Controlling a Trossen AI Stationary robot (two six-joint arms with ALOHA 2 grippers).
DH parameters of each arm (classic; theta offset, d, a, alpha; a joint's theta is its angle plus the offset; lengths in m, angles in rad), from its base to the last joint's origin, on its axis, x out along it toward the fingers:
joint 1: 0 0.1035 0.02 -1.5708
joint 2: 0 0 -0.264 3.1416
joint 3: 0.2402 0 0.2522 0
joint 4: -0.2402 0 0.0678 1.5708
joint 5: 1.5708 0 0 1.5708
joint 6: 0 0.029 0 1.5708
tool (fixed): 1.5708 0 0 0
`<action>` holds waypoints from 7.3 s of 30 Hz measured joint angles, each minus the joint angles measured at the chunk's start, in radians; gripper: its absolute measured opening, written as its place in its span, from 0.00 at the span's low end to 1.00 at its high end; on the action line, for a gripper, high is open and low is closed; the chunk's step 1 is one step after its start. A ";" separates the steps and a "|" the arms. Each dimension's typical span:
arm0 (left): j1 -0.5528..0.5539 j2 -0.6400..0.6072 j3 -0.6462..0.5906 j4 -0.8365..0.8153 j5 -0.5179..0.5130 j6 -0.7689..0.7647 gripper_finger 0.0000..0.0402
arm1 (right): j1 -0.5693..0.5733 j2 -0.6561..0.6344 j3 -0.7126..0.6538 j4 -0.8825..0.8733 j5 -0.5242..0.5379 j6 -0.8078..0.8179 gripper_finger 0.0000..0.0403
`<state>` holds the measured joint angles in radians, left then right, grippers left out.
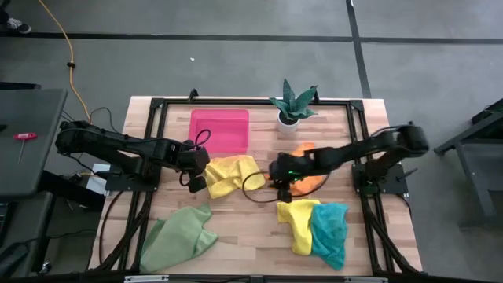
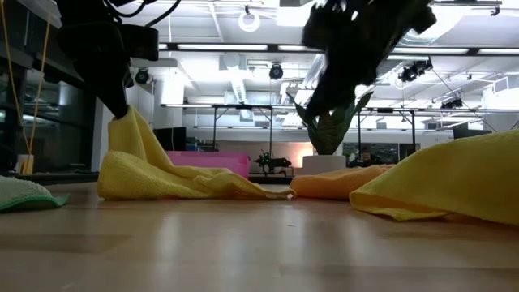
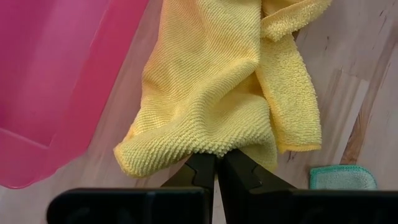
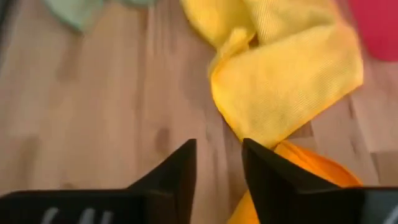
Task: Fold microfiber towels
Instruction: Fold the top yellow microfiber towel
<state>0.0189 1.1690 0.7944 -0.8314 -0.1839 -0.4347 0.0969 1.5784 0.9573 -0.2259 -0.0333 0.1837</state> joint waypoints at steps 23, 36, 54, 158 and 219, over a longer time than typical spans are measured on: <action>0.000 0.000 0.000 -0.001 0.002 0.001 0.00 | -0.024 0.370 0.205 -0.089 0.094 -0.342 0.38; 0.000 -0.002 0.002 -0.002 0.009 0.023 0.00 | -0.025 0.366 0.207 -0.112 0.111 -0.297 0.02; 0.027 0.041 0.022 -0.006 -0.016 0.158 0.08 | -0.053 0.141 0.270 -0.278 0.032 -0.135 0.00; 0.157 -0.141 0.562 -0.384 -0.145 0.278 0.00 | -0.154 0.006 0.738 -0.900 0.041 -0.181 0.00; -0.342 -0.041 -0.179 0.129 -0.105 -0.719 0.00 | -0.144 0.024 0.069 -0.110 -0.112 0.401 0.00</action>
<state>-0.3234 1.1280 0.6155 -0.7028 -0.2890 -1.1538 -0.0471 1.6020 1.0259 -0.3361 -0.1458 0.5849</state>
